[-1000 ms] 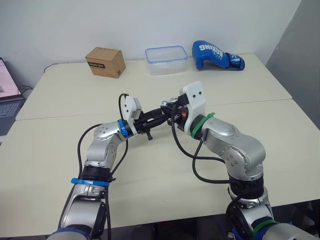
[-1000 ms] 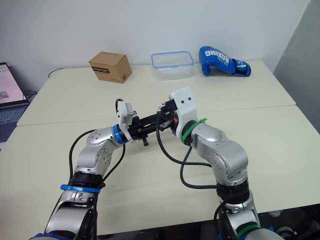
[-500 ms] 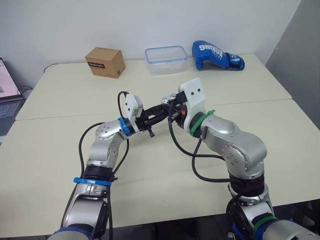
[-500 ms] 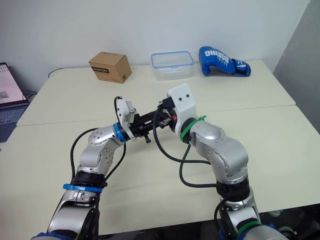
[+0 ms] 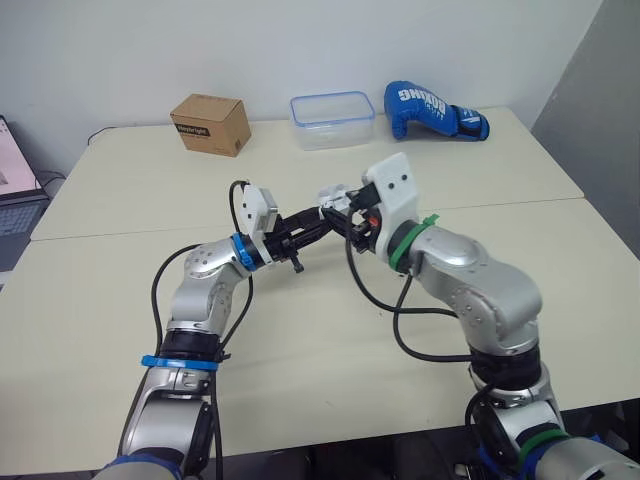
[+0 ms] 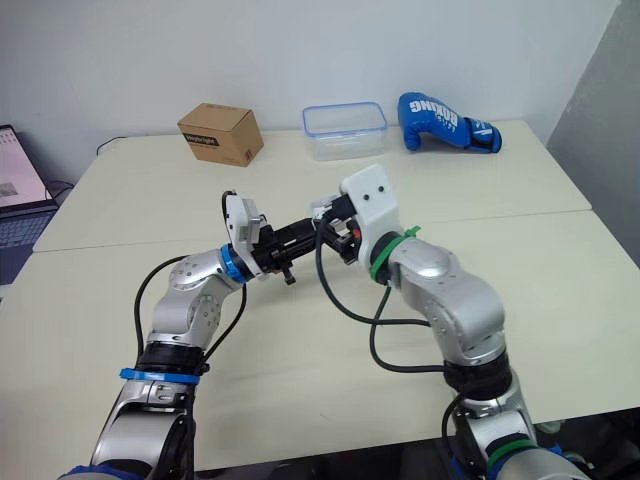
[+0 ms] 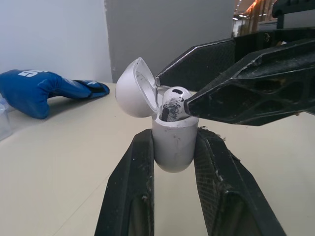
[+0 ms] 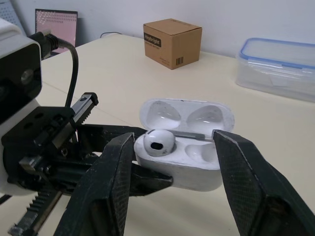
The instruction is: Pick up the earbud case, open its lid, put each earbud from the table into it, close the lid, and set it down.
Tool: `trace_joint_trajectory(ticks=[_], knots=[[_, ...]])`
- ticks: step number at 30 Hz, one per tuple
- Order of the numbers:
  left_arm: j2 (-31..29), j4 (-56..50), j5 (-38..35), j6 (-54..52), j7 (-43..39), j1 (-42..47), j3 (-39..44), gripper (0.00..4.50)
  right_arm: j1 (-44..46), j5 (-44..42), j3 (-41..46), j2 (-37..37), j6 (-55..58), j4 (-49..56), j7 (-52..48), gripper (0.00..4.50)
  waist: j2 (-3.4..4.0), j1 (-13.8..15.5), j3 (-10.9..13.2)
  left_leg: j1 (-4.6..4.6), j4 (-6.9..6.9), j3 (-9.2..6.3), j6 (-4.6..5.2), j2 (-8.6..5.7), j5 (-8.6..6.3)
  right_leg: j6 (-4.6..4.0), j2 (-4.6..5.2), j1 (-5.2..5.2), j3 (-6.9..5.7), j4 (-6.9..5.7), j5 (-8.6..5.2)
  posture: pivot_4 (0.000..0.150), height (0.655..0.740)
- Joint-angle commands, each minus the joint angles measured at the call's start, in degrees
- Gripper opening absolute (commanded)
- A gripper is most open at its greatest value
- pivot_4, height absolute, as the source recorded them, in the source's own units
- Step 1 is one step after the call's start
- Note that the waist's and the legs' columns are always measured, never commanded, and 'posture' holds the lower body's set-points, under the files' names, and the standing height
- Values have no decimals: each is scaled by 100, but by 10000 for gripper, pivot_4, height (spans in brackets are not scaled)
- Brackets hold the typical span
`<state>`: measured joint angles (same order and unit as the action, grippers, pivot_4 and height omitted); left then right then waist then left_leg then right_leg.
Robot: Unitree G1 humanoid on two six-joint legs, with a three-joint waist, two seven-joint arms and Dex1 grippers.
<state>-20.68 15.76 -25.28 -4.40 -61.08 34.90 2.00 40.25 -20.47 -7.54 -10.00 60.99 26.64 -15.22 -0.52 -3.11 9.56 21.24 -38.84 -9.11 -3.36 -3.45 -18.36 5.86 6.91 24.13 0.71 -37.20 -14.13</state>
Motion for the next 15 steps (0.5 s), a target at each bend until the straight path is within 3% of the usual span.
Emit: trace_joint_trajectory(ticks=[1, 5, 8, 12, 15], knots=[[-286, -277, -407, -380, -434, 12, 180, 7576, 425, -1034, 432, -982, 464, 469, -1400, 26216, 2, 1, 1, 0, 1, 0, 0, 0, 0, 0, 0, -1, 0, 2, 0, 1500, 7307], [-547, -172, -580, -702, -881, 10, 180, 7576, 830, -1649, 470, -2694, 472, 335, -3035, 26216, 2, 2, 2, 2, 2, -1, 3, 0, -1, 1, -2, -7, -10, 10, 0, 1500, 7307], [-692, -113, -689, -908, -1160, 40, 223, 7576, 1142, -1346, -28, -3978, -190, -156, -4328, 26216, -1, 10, 2, 4, 3, 0, 5, 1, -2, 2, -3, -9, -15, 13, -1, 1500, 7307], [-745, -115, -704, -916, -1381, 28, 207, 7576, 1477, -524, -1001, -4630, -978, -911, -5198, 26216, -2, -17, 3, -6, 2, 9, 6, 7, -2, 3, -5, -14, -12, 10, -1, 1500, 7307], [-789, -241, -742, -1002, -1494, -24, 186, 7576, 1878, 474, -2063, -4549, -1389, -1706, -5508, 26216, -2, -39, 3, -7, 2, 18, 5, 7, -2, 3, -5, -11, -5, 7, -1, 1500, 7307]])
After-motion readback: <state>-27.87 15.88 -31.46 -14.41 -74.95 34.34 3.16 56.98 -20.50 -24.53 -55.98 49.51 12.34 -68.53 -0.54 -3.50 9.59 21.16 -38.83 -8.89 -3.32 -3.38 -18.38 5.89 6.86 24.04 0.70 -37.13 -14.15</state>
